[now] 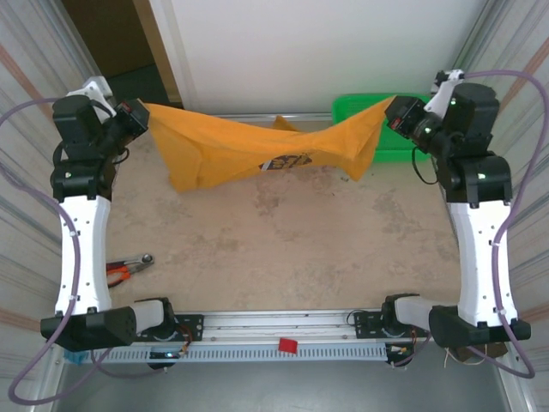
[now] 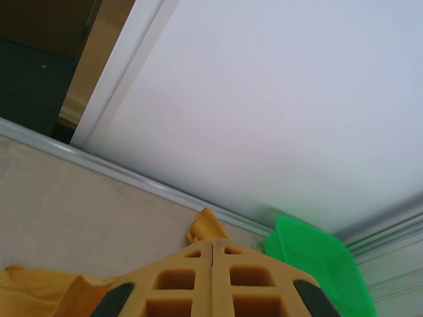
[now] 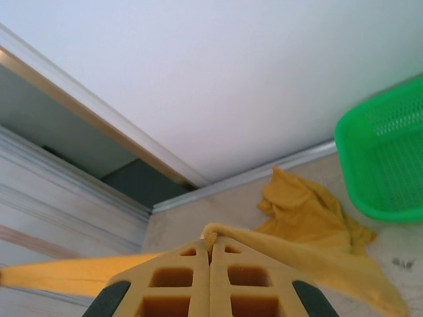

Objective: Fold the inside-out t-shirt

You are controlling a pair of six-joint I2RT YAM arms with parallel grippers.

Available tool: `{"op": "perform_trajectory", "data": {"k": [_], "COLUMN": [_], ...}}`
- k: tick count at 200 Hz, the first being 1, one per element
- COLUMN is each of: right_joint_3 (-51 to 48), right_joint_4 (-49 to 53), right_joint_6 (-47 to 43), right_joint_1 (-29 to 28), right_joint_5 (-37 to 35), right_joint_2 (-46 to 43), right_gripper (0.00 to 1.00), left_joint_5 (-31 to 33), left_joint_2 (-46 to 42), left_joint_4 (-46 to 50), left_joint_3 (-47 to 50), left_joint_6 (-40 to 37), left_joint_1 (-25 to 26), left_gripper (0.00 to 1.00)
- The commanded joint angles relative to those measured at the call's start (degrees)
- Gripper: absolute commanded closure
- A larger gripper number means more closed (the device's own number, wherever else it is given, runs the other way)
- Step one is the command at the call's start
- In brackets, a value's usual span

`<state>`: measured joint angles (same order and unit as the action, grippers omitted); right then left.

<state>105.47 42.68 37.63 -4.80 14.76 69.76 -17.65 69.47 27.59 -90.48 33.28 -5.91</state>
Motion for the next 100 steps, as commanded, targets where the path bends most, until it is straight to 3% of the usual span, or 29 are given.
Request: {"op": "perform_trajectory", "data": {"k": [1,53,100], "right_joint_3": [9.89,24.08,26.54], "right_joint_4": [-2.01,-4.67,-5.8], "right_joint_6": [-0.89,-1.24,-0.82], "right_joint_1": [2.34,3.87,3.97], "right_joint_5": [1.63,-1.55,0.49], "right_joint_2": [-2.76,-2.66,4.64], "right_gripper": [1.0,1.0,1.0], "left_joint_5": [-1.81,2.12,2.04], "left_joint_2": [-4.55,-7.3,2.1], "left_joint_4": [-3.2,-7.2,-5.49], "left_joint_3": [-5.8,-15.01,-18.61], "left_joint_6": [3.39,7.73,5.63], "left_joint_1": [-0.48,-0.5,-0.67], "left_gripper": [1.0,1.0,1.0]}}
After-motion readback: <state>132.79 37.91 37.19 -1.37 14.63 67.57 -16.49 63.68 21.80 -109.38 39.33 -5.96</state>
